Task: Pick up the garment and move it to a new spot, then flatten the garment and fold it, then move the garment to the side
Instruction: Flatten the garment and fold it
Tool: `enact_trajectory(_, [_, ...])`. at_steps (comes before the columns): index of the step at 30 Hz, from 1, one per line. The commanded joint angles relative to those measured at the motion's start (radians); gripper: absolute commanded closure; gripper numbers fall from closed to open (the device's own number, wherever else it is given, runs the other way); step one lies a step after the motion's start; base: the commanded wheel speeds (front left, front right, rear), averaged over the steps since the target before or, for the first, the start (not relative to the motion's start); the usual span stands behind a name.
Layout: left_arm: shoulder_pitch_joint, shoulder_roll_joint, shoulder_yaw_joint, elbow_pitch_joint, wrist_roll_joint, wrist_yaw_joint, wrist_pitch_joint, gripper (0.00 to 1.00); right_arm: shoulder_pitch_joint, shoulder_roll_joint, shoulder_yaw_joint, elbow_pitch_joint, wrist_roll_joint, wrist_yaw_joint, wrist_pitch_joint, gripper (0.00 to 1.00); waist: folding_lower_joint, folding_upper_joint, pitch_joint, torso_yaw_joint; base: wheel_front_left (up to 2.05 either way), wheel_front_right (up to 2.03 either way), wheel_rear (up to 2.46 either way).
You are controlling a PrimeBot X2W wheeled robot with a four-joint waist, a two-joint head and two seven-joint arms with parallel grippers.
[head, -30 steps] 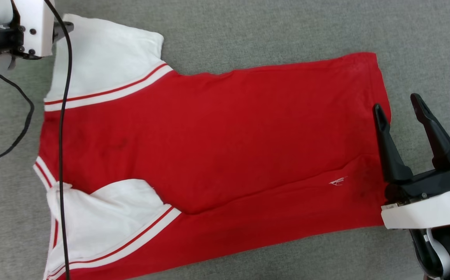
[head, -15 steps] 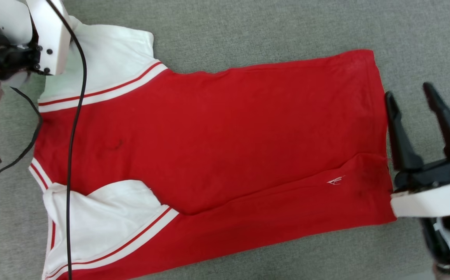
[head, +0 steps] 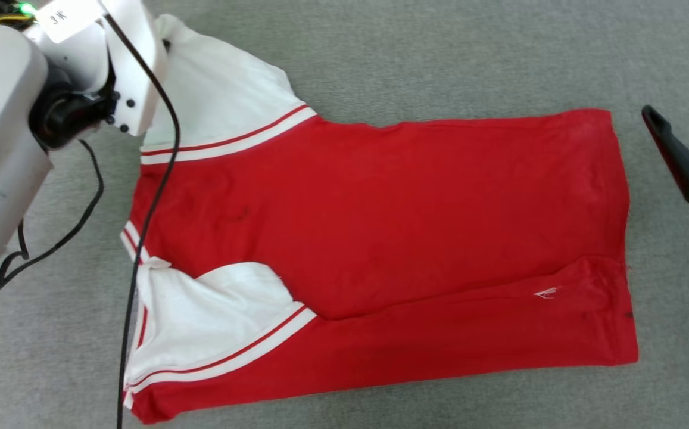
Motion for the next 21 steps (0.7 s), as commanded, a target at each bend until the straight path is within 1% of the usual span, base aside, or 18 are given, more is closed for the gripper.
enact_trajectory(1, [0.019,-0.006,-0.009,-0.023,0.003,0.000,-0.019,1.00,-0.051,-0.044,0.018,0.024,0.045,-0.001,0.075,0.00,-0.0001,0.0000,-0.013,0.025,0.00,0.00,0.00])
enact_trajectory(5, [0.021,-0.004,-0.023,-0.077,0.011,0.000,-0.053,1.00,-0.143,-0.136,0.087,0.094,0.136,-0.001,0.259,0.00,-0.0001,0.0000,-0.013,0.051,0.00,0.00,0.00])
enact_trajectory(7, [0.020,-0.005,-0.028,-0.098,0.016,0.000,-0.066,1.00,-0.192,-0.161,0.121,0.129,0.169,-0.001,0.333,0.00,-0.0001,0.0000,-0.010,0.063,0.00,0.00,0.00])
enact_trajectory(10, [0.022,-0.008,-0.035,-0.122,0.022,0.000,-0.081,1.00,-0.251,-0.178,0.175,0.188,0.189,-0.001,0.413,0.00,-0.0001,0.0000,-0.006,0.078,0.00,0.00,0.00])
enact_trajectory(11, [0.020,-0.009,-0.037,-0.128,0.026,0.000,-0.083,1.00,-0.269,-0.180,0.193,0.209,0.189,-0.001,0.429,0.00,-0.0001,0.0000,-0.003,0.083,0.00,0.00,0.00])
enact_trajectory(14, [0.011,-0.010,-0.040,-0.144,0.029,0.000,-0.090,1.00,-0.315,-0.157,0.229,0.285,0.188,-0.001,0.449,0.00,-0.0001,0.0000,0.008,0.094,0.00,0.00,0.00])
enact_trajectory(18, [-0.005,-0.010,-0.044,-0.159,0.040,0.000,-0.099,1.00,-0.358,-0.119,0.266,0.390,0.183,-0.001,0.430,0.00,-0.0001,0.0000,0.025,0.108,0.00,0.00,0.00])
enact_trajectory(19, [-0.005,-0.010,-0.044,-0.159,0.040,0.000,-0.099,1.00,-0.358,-0.119,0.266,0.390,0.183,-0.001,0.430,0.00,-0.0001,0.0000,0.025,0.108,0.00,0.00,0.00])
enact_trajectory(21, [-0.009,-0.011,-0.047,-0.163,0.041,-0.001,-0.102,1.00,-0.368,-0.101,0.286,0.435,0.182,-0.001,0.409,0.00,-0.0001,0.0000,0.031,0.113,0.00,0.00,0.00])
